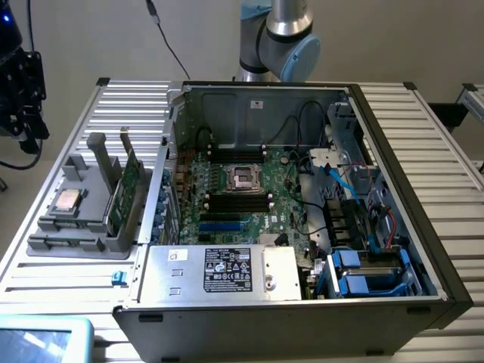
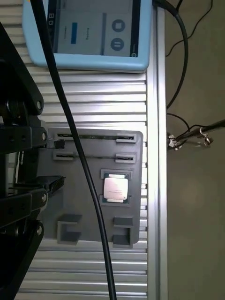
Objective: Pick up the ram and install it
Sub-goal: 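Pick up the ram and move it above insertion slot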
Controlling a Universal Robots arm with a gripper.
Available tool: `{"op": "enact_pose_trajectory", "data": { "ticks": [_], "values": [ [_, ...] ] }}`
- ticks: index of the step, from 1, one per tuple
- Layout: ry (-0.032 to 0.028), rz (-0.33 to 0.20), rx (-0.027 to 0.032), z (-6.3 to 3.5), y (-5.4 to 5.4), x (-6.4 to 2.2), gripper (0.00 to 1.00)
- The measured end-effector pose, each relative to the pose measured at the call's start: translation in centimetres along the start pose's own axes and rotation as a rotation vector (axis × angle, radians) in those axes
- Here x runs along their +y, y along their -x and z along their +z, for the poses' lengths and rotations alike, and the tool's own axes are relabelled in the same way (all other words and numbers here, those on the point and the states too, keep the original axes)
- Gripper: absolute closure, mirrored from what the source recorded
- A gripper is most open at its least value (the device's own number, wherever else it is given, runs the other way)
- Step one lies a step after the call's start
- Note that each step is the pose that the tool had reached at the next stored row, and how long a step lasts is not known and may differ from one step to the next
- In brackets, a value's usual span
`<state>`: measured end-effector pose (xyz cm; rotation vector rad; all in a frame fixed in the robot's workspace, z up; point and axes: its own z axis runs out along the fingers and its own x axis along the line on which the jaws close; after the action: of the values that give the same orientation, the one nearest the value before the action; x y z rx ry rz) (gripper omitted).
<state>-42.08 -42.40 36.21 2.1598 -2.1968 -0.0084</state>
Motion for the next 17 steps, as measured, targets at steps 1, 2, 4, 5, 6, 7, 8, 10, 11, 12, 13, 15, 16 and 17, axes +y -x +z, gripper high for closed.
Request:
{"op": "enact_pose_trajectory", "data": {
  "ticks": [1,2,4,5,6,7,8,10,11,12,13,15,16,17],
  "values": [
    [-0.0002,-0.003,-0.0004,0.19,-0.2,-0.02,0.64],
    [-0.0002,-0.006,-0.0007,0.38,-0.3,-0.02,0.64],
    [-0.0003,-0.012,-0.003,0.74,-0.4,0.01,0.64],
    [-0.0003,-0.014,-0.0057,0.91,-0.4,0.09,0.64],
    [-0.0005,-0.016,-0.0088,1.06,-0.5,0.19,0.64],
    [-0.0007,-0.019,-0.0121,1.22,-0.5,0.31,0.64],
    [-0.0006,-0.021,-0.0152,1.36,-0.5,0.46,0.64],
    [-0.0007,-0.026,-0.0206,1.66,-0.5,0.77,0.64],
    [-0.0007,-0.028,-0.0228,1.81,-0.4,0.91,0.64],
    [-0.0008,-0.03,-0.0249,1.98,-0.4,1.05,0.64],
    [-0.0008,-0.032,-0.0265,2.14,-0.4,1.18,0.64],
    [-0.001,-0.036,-0.0296,2.5,-0.4,1.43,0.64],
    [-0.0011,-0.037,-0.031,2.67,-0.4,1.52,0.64],
    [-0.0011,-0.039,-0.0326,2.83,-0.4,1.58,0.64]
  ]
}}
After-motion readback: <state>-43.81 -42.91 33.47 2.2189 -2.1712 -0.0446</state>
